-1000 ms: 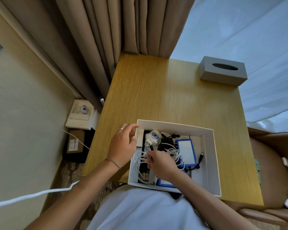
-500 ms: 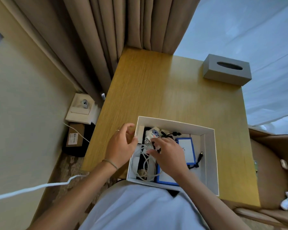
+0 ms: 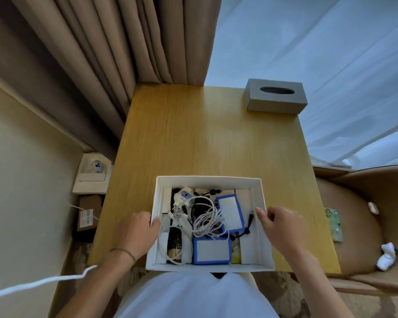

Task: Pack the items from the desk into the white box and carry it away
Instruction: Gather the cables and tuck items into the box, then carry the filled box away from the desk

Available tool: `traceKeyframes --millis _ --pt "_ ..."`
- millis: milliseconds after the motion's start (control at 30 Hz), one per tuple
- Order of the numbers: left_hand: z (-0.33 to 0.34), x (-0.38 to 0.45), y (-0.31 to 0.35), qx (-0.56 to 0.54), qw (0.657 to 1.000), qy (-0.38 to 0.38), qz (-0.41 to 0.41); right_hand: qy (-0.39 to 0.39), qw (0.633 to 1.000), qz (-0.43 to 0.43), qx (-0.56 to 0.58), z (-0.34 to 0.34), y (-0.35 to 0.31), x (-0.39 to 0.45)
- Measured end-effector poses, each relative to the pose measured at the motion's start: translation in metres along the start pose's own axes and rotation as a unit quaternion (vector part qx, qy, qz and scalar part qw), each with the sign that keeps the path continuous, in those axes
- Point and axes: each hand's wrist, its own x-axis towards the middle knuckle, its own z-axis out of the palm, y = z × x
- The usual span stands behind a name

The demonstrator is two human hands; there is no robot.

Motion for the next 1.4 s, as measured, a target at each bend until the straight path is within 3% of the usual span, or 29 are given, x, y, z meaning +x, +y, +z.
traceKeyframes --millis 167,467,667,1033,1233,1300,1400 --pt "-0.002 -0.003 0.007 -0.022 1.000 0.013 -0.009 -0.077 0.997 0.010 -0.011 0.008 0.012 -0.001" --pt "-0.014 -0.005 0.029 -0.068 0.996 0.064 -0.008 -0.079 0.996 0.027 0.028 0.000 0.021 0.005" --pt "-0.017 0.012 0.036 -0.109 0.991 0.077 0.023 -0.052 0.993 0.087 0.063 -0.005 0.022 -0.002" --pt "-0.040 0.049 0.040 -0.106 0.975 0.062 0.184 0.046 0.963 0.238 0.117 -0.019 -0.007 -0.057" --pt "-0.050 0.049 0.051 -0.083 0.962 0.045 0.256 0.079 0.933 0.330 0.118 -0.018 -0.030 -0.107" --pt "-0.050 0.033 0.057 -0.036 0.943 -0.007 0.330 0.111 0.897 0.408 0.132 -0.014 -0.041 -0.162" --pt "-0.048 0.033 0.063 -0.050 0.936 -0.009 0.348 0.124 0.894 0.409 0.133 -0.011 -0.045 -0.181"
